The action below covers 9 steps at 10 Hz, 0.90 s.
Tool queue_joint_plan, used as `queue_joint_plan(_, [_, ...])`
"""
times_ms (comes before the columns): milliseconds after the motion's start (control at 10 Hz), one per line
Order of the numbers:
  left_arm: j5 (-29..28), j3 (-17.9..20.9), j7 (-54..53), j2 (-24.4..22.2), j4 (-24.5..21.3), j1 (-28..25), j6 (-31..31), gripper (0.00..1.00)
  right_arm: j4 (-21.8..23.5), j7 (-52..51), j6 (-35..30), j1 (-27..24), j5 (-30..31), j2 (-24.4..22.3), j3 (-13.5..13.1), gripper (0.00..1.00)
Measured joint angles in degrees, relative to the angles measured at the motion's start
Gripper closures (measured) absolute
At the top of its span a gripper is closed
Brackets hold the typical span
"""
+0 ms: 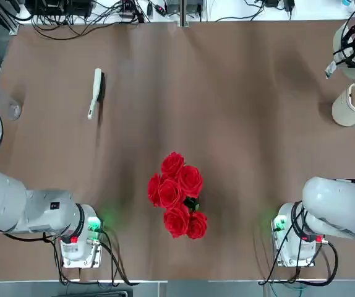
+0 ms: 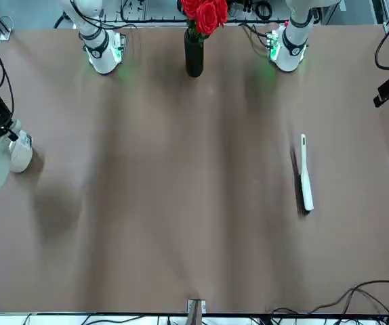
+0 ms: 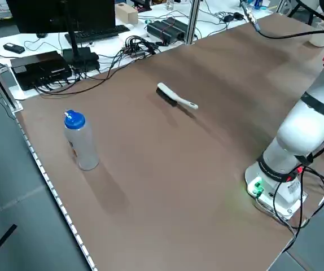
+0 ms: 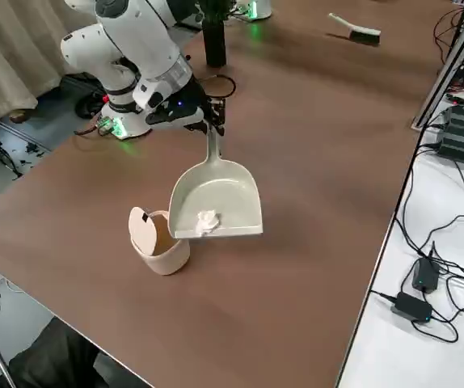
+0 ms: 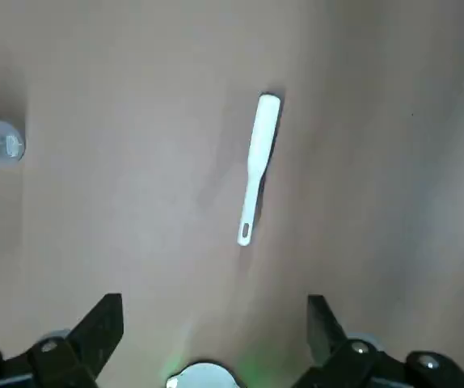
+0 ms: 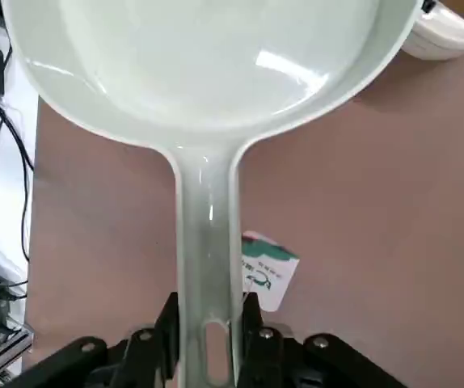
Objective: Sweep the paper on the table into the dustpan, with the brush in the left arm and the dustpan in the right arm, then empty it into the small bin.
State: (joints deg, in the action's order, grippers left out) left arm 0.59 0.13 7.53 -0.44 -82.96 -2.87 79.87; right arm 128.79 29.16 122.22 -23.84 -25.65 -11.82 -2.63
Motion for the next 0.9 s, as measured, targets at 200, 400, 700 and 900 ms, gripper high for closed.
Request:
queue_joint_plan(200, [0.0, 0.0, 0.0, 0.01, -0.04, 0.0, 0.0, 0.0, 0.26, 0.0, -0.03, -0.07, -1.02, -0.19, 0.13, 0.67])
queue_joint_plan(400, [0.0, 0.0, 0.0, 0.01, -0.05, 0.01, 0.0, 0.0, 1.92, 0.0, 0.25, -0.33, -2.09, -1.21, 0.3, 0.67])
queue_joint_plan(700, [0.0, 0.0, 0.0, 0.01, -0.05, 0.01, 0.0, 0.0, 3.74, -0.01, 0.49, -2.09, -3.17, -2.78, 2.08, 0.67])
queue_joint_plan(900, [0.0, 0.0, 0.0, 0.01, -0.05, 0.01, 0.0, 0.0, 4.95, 0.0, 0.55, -3.53, -4.09, -3.74, 2.91, 0.67])
